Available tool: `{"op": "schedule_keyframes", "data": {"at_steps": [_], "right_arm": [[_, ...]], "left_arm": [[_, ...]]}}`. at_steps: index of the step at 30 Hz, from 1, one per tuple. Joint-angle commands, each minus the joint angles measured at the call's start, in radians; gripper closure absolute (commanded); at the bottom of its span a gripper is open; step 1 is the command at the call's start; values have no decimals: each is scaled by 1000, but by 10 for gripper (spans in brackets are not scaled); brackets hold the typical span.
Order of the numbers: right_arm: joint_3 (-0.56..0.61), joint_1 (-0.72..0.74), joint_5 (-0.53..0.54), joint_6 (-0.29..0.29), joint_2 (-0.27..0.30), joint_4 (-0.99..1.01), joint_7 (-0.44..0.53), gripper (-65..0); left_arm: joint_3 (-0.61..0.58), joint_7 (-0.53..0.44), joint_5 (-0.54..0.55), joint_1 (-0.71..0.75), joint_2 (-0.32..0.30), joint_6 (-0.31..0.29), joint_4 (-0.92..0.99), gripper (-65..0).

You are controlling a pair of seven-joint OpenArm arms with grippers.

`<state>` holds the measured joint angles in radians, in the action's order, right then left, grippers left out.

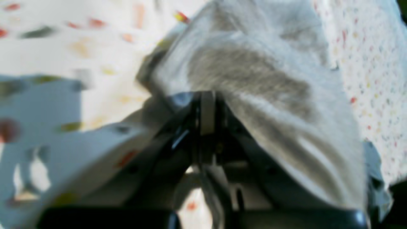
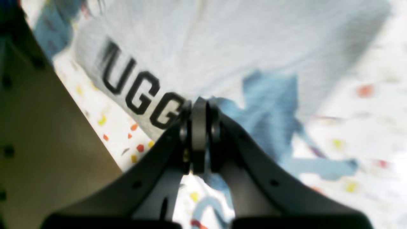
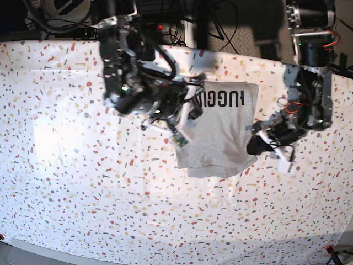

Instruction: Fold the T-shirt properly

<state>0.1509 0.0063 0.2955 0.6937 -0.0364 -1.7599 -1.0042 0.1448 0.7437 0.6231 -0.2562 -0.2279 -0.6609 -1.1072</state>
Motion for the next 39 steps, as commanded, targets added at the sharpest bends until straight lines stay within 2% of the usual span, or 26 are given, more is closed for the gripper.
{"op": "schedule_keyframes", "data": {"at_steps": [1,4,6,9,13,19,25,29,31,34,39], "right_arm": [[-16,-11,33,4,7,-50,-3,0],[-81,-82,82,4,33,-170,-36,0],[-137,-146,104,4,37,-249,-58,0],[-228,-257,140,4,36,-356,-62,0],[-332,-411,158,4,29,-481,-78,0],[-423,-652,158,4,28,-560,-64,0],[-426,-910,154,4,27,-558,82,0],[-426,-1037,150,4,28,-521,118,0],[-426,-1057,150,4,28,-466,118,0],[-426,-1036,132,4,29,-315,135,0],[-426,-906,-17,4,31,44,215,0]], "left_arm": [[4,-7,46,-7,-26,-9,-53,0],[4,-2,114,75,-94,3,-180,0],[4,0,161,152,-143,47,-273,0],[8,21,174,280,-205,64,-405,0],[67,41,198,463,-247,90,-541,0],[250,10,300,727,-246,87,-658,0],[393,0,320,959,-231,-37,-664,0],[417,-5,318,1097,-229,-37,-658,0],[417,-9,274,1136,-216,-37,-641,0],[417,-43,152,1141,-154,-37,-568,0],[417,-193,-30,1104,-53,-37,-330,0]]}}
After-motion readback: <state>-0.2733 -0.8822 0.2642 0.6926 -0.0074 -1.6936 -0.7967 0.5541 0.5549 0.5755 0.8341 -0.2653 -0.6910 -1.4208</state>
